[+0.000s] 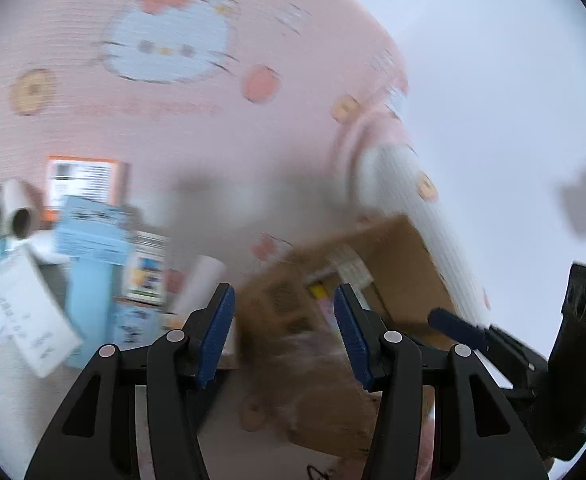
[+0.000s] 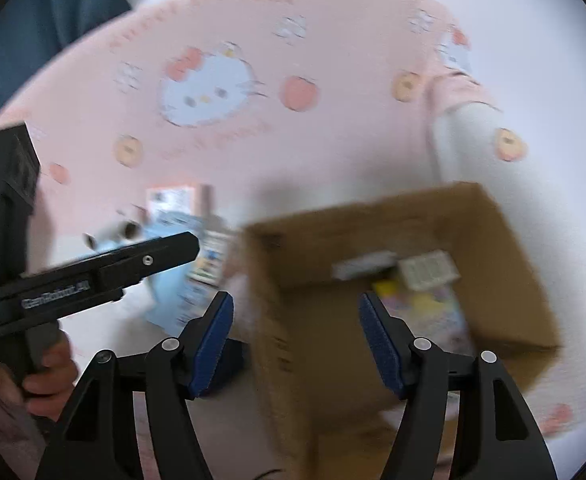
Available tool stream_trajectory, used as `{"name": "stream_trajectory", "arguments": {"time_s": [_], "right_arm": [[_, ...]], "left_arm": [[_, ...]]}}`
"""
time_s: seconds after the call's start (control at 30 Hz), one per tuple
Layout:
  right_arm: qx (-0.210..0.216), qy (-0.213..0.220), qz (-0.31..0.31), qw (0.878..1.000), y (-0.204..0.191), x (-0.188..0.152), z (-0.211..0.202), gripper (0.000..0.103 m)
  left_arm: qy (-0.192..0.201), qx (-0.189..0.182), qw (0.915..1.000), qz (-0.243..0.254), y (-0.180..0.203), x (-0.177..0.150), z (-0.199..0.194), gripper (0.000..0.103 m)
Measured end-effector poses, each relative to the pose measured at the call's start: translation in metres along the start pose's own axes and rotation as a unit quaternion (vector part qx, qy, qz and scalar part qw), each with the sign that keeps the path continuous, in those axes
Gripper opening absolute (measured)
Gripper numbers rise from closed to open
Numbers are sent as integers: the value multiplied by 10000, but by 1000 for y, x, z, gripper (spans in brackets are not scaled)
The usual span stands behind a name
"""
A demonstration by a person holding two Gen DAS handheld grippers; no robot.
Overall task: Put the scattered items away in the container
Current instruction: 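Lift the right gripper out of the cardboard box toward the pile, then grasp the white mosquito-liquid box with the blue bear using the right gripper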
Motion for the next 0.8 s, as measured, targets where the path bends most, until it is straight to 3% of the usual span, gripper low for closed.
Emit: {"name": "stream_trajectory", "arguments": {"time_s": [0.2,0.3,0.47,0.5,0.53,0.6,0.63,0.8], "right_arm": [[169,-19,-552,9983,-46,-16,19,64],[459,-87,-550,9974,-71,-29,28,64],[-533,558,-1081,9911,-88,-41,36,62],[-754,566,-1304,9870,-92,-47,43,54],[-872,511,-1456,9842,-95,-52,49,37],[-983,430,-1700,9796,-102,-62,60,26],[-1074,446,-1831,9762,-106,-66,65,26],[-2084,525,-2741,9374,-110,-85,97,26]], "left_arm": [[178,653,9977,-8,-46,-15,-12,56],[-56,647,9976,-256,-67,-27,-2,56],[-338,360,9953,-838,-104,-38,11,56],[-367,290,9935,-1034,-112,-40,12,56],[-363,196,9921,-1182,-120,-41,12,56],[-421,-40,9895,-1379,-127,-44,19,56],[-481,-109,9889,-1402,-129,-44,19,56],[-767,-253,9827,-1665,-141,-52,42,55]]}}
Point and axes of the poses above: each gripper's, at about its wrist camera, not at the fingertips, and z roughly the way its jaws point, y to its right, x to its top, the point moved 9 cm from there along z, roughly the way its jaws point, and after that the axes turned 3 degrees about -x, right-handed, at the moved point
